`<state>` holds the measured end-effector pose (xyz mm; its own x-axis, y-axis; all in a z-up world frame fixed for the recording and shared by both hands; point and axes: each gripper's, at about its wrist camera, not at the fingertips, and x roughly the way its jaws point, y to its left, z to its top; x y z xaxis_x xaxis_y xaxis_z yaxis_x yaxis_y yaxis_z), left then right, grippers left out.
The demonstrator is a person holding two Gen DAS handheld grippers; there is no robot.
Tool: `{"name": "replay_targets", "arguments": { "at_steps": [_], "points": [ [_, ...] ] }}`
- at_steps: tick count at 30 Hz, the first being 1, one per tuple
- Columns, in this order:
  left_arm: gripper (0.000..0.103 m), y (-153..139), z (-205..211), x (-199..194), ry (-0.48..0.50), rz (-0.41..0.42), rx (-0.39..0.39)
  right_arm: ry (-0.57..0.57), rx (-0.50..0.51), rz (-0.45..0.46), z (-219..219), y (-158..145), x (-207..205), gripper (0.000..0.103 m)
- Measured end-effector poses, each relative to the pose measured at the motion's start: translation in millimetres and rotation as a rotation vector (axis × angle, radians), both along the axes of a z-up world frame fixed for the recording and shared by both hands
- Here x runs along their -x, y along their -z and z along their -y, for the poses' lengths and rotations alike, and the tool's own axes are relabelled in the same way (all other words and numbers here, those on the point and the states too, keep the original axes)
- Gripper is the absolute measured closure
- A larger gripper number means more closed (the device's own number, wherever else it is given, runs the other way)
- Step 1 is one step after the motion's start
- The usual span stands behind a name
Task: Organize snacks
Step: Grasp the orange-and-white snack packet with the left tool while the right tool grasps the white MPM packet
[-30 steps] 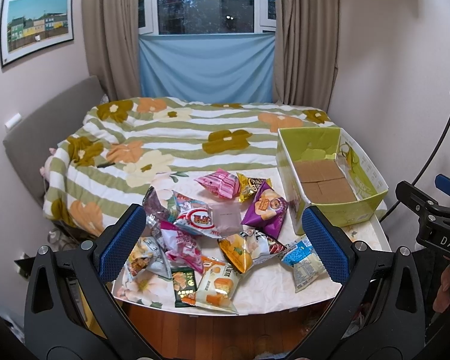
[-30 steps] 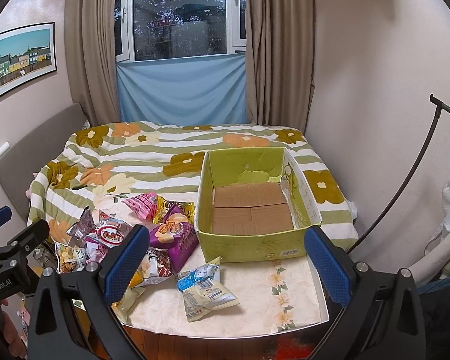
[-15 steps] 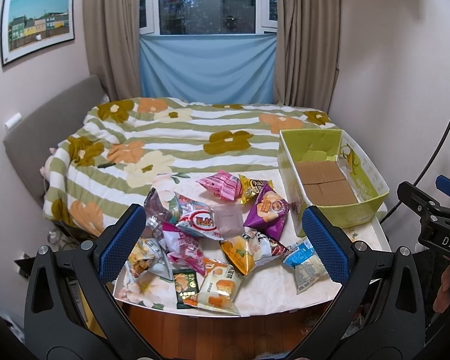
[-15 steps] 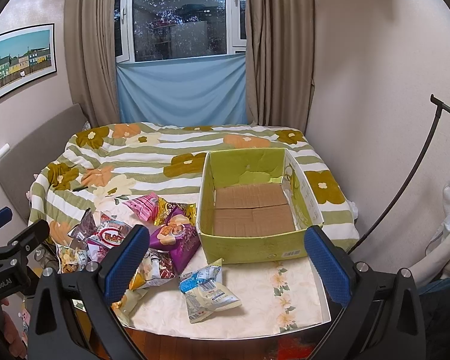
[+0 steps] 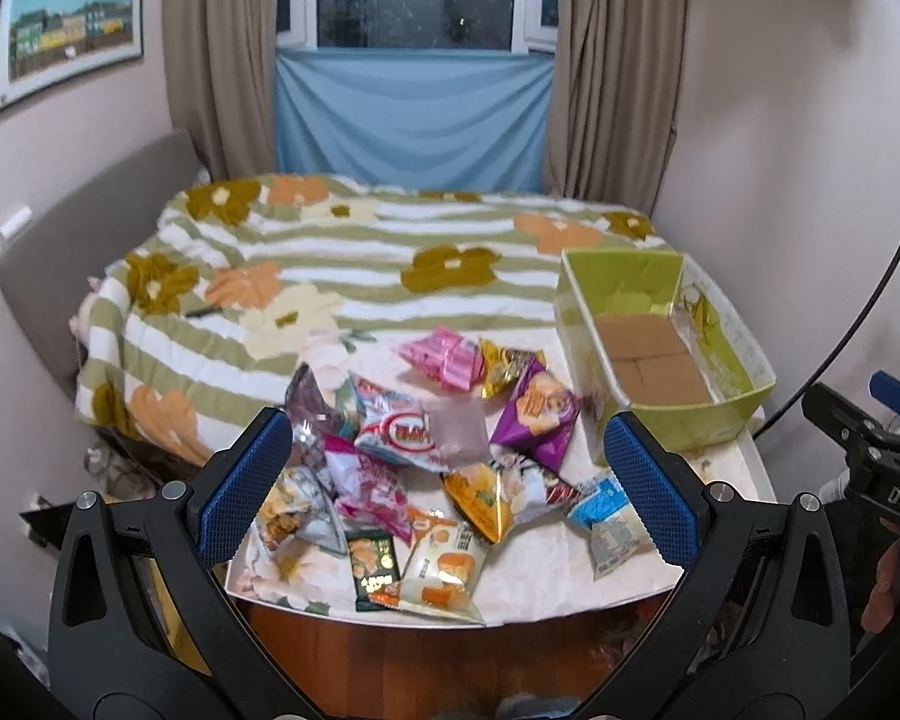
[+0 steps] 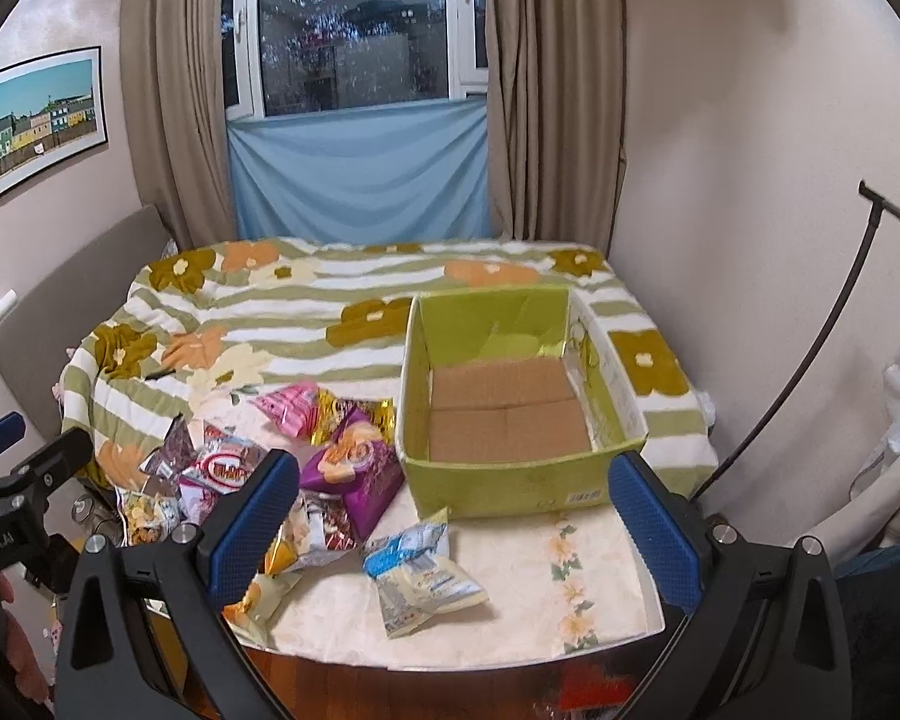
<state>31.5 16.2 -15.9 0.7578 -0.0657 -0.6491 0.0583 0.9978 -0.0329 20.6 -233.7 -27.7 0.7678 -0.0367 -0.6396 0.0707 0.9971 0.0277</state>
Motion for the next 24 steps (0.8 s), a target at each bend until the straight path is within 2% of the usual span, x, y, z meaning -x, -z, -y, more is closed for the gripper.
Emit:
{"name": "replay_targets", "arguments": {
  "at_steps": [6, 9, 15, 24],
  "points": [
    [0.0, 39.8, -6.0, -25.9, 0.059, -0.13, 0.014, -0.004, -0.016, -0.09, -0.1, 30.4, -4.6, 0.0],
    [0.0, 61.5, -2.4, -39.4, 0.083, -0.168, 0.016, -0.029, -0.033, -0.152, 2.7, 55.0, -9.0, 0.0],
    [0.0, 112.2, 16.8, -69.8, 0.12, -0.299, 0.025, -0.066, -0.087, -0.279, 24.4, 107.5, -29.6, 0.0],
    [0.0, 165.1, 54.6, -121.3, 0.026, -0.45, 0.065, -0.21, -0.138, -0.412, 36.4, 166.6, -73.3, 0.0]
  ]
}}
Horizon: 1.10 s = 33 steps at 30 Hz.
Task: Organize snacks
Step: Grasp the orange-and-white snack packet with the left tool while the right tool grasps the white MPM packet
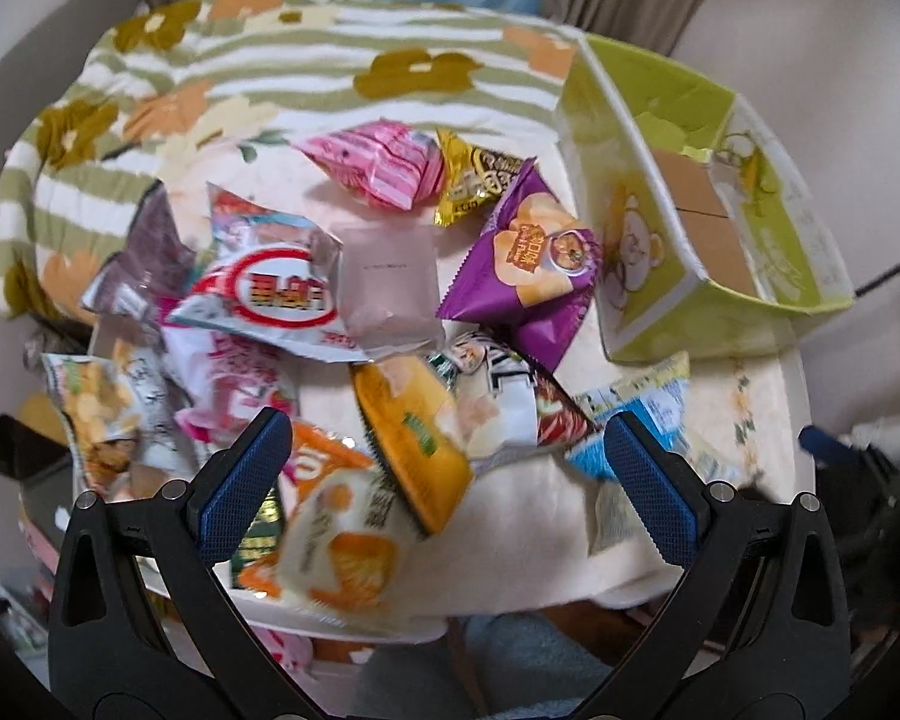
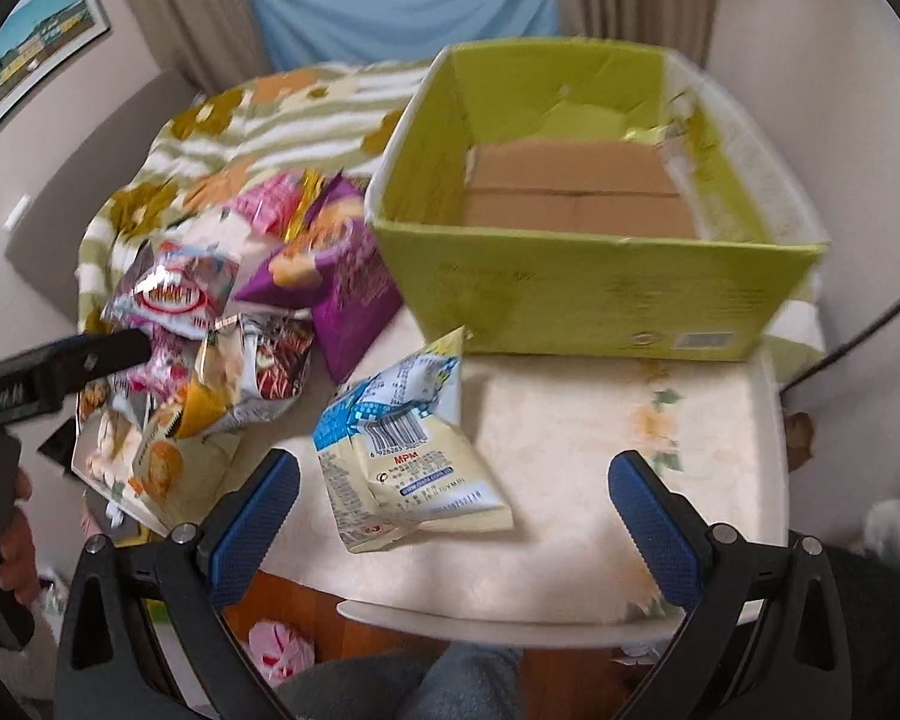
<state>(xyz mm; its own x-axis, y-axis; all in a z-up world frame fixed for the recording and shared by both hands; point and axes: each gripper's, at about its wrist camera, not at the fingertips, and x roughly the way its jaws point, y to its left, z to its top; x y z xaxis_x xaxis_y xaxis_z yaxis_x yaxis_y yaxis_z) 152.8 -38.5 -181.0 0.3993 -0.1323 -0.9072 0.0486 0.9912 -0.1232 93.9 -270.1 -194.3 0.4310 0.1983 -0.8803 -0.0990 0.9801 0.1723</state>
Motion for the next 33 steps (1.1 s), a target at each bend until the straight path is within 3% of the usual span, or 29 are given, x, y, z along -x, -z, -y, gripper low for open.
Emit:
{"name": "replay_targets", "arguments": {
  "at_steps": [12, 21, 26, 33],
  "points": [
    [0.0, 62.7, 18.0, -51.3, -0.117, -0.173, -0.058, -0.218, -0.088, -0.134, -17.4, 62.2, -42.4, 0.0],
    [0.002, 87.8, 21.2, -61.8, -0.14, -0.239, -0.044, -0.295, -0.157, -0.172, -20.1, 77.2, -56.3, 0.001],
    [0.016, 88.2, 30.9, -65.3, -0.123, -0.242, -0.044, -0.33, -0.196, -0.176, -20.6, 78.4, -57.2, 0.01],
    [0.023, 82.8, 31.0, -64.1, -0.103, -0.26, -0.012, -0.353, -0.266, -0.191, -17.1, 80.3, -57.1, 0.026]
  ]
}}
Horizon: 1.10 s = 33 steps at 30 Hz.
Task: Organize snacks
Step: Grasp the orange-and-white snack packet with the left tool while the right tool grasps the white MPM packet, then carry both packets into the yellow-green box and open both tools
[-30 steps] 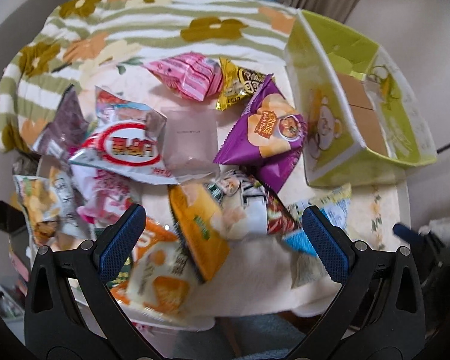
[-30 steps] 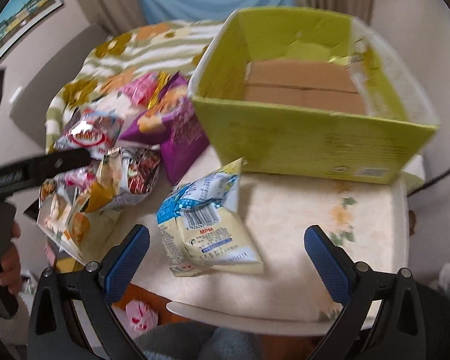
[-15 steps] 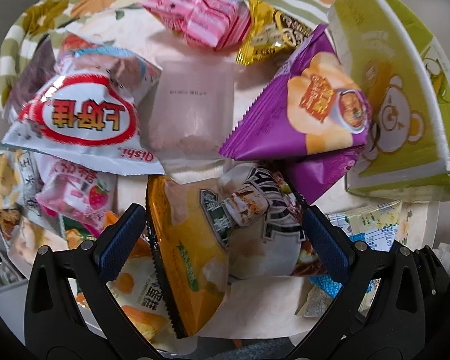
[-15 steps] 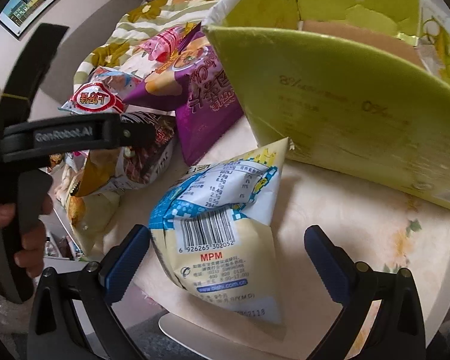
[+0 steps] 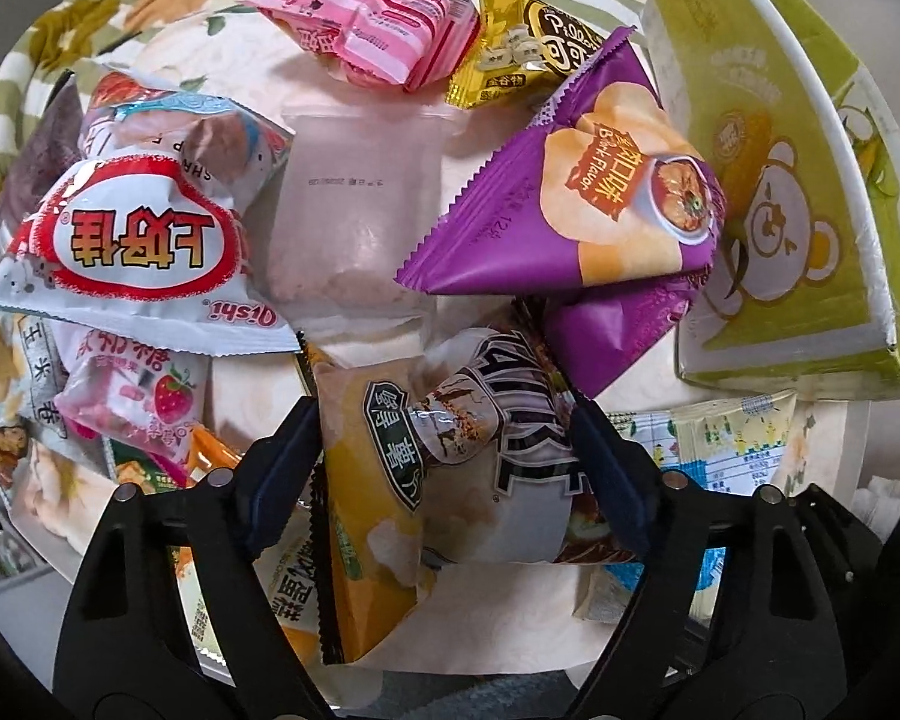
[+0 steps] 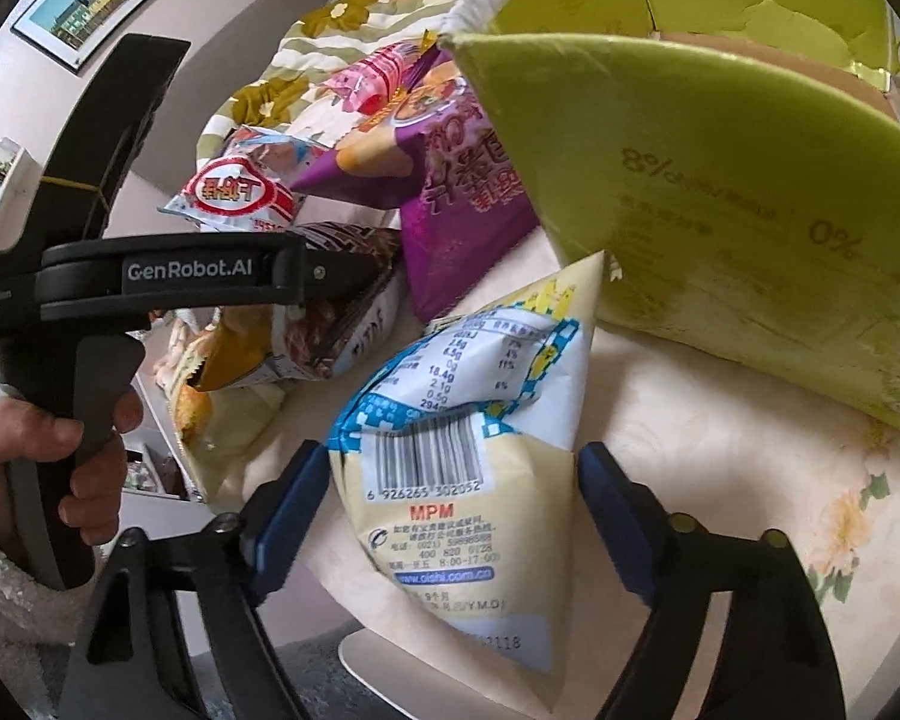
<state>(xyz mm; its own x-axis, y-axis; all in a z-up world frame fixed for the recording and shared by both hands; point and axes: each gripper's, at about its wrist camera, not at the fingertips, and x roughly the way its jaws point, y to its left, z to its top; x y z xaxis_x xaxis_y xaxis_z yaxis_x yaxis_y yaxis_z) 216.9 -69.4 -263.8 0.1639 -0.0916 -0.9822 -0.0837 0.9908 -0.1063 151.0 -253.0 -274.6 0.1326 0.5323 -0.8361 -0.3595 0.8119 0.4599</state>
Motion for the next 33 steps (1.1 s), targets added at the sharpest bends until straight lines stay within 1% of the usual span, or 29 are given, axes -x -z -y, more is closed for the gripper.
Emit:
{"name": "replay_targets", "arguments": {
  "at_steps": [1, 2, 5, 8, 18, 24, 28, 30, 33],
  "points": [
    [0.024, -0.5, -1.6, 0.5, 0.004, 0.001, 0.005, 0.006, -0.004, -0.002, 0.2, 0.0, 0.7, 0.028],
    [0.026, -1.4, -2.6, 0.2, 0.01, 0.0, 0.012, 0.01, -0.005, -0.001, -4.0, -0.2, 1.9, 0.034],
    [0.028, -3.5, -12.4, 2.2, 0.027, -0.001, 0.034, 0.033, -0.01, 0.001, -0.9, -2.8, 4.8, 0.047],
    [0.029, -6.9, -15.9, 4.7, 0.034, -0.004, 0.068, 0.06, -0.007, 0.009, -1.9, -7.7, 7.7, 0.051],
    [0.029, -41.0, -31.7, 21.2, 0.079, 0.039, 0.126, 0.134, 0.042, 0.065, -6.9, -31.2, 26.3, 0.052],
    [0.029, -60.4, -45.0, 37.6, 0.099, 0.069, 0.14, 0.154, 0.073, 0.103, -11.2, -49.5, 40.0, 0.052],
    [0.029, -72.9, -46.2, 52.6, 0.107, 0.108, 0.145, 0.164, 0.084, 0.142, -20.2, -65.9, 49.5, 0.052],
    [0.029, -87.2, -45.6, 64.7, 0.116, 0.136, 0.152, 0.175, 0.086, 0.169, -23.5, -77.7, 51.8, 0.052],
    [0.029, -107.1, -50.7, 66.9, 0.132, 0.185, 0.159, 0.197, 0.088, 0.216, -25.2, -96.0, 53.8, 0.052]
  ]
}}
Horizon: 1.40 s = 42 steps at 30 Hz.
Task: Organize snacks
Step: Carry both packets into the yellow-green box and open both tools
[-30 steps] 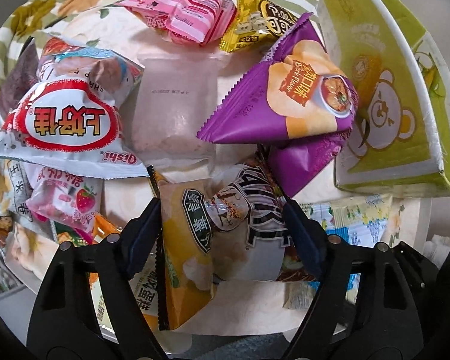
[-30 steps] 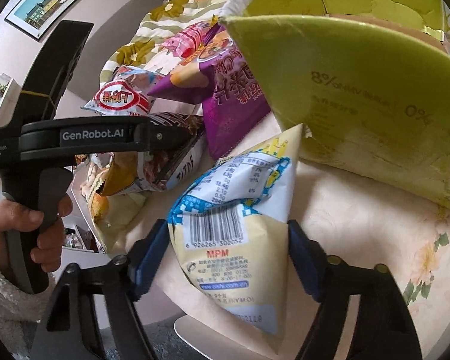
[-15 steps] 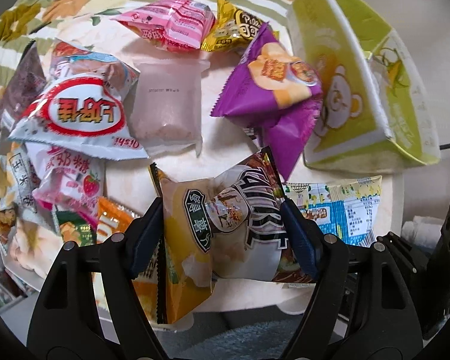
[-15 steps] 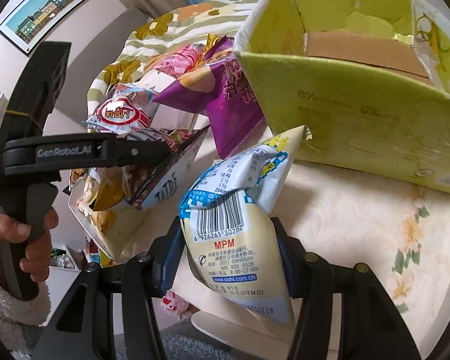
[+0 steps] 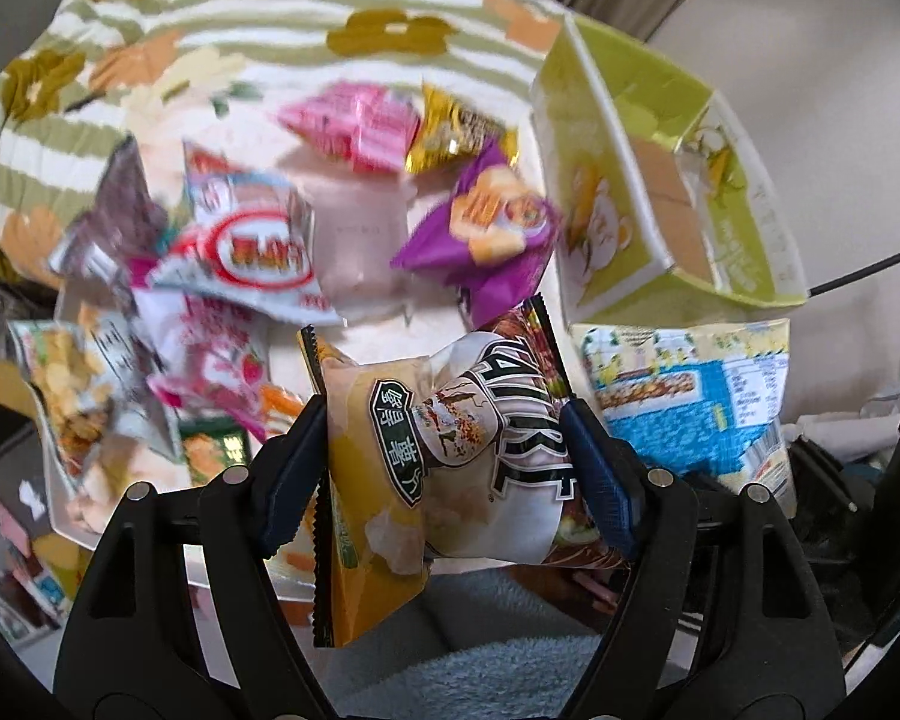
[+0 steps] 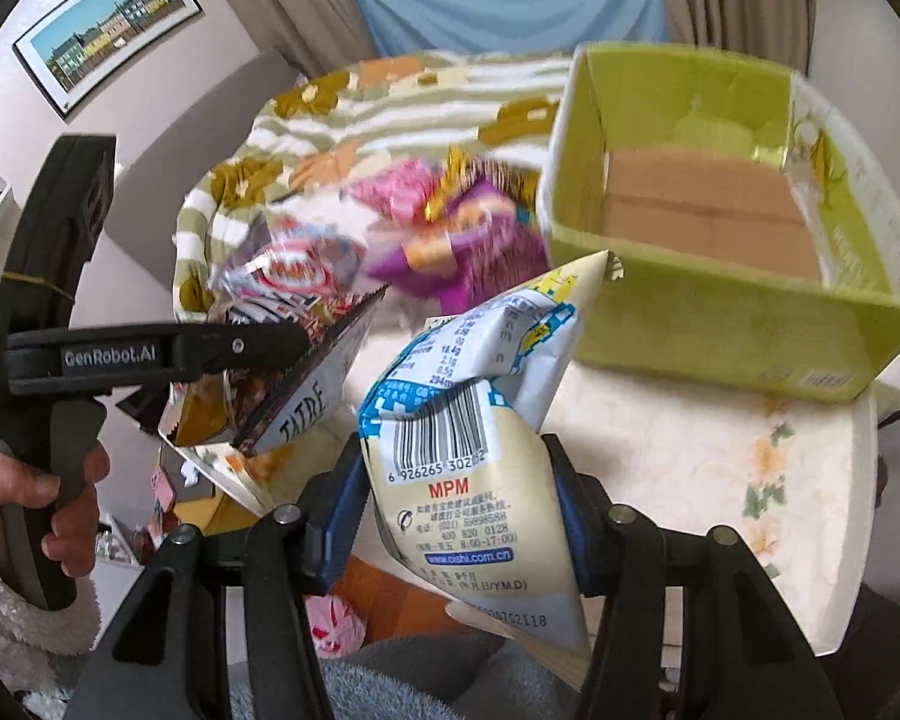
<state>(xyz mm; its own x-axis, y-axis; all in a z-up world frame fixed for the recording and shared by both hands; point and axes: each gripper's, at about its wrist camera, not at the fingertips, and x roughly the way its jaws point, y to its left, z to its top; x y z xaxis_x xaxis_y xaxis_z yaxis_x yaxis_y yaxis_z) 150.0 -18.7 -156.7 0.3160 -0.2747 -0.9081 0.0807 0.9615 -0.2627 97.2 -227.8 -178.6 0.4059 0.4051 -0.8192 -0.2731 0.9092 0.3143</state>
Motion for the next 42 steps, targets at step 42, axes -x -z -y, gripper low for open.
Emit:
{"name": "replay_targets", "arguments": {
  "at_steps": [42],
  "points": [
    [0.015, -4.5, 246.0, -270.3, 0.162, 0.164, -0.153, 0.245, 0.02, 0.026, 202.2, -26.4, -238.9, 0.052]
  ]
}}
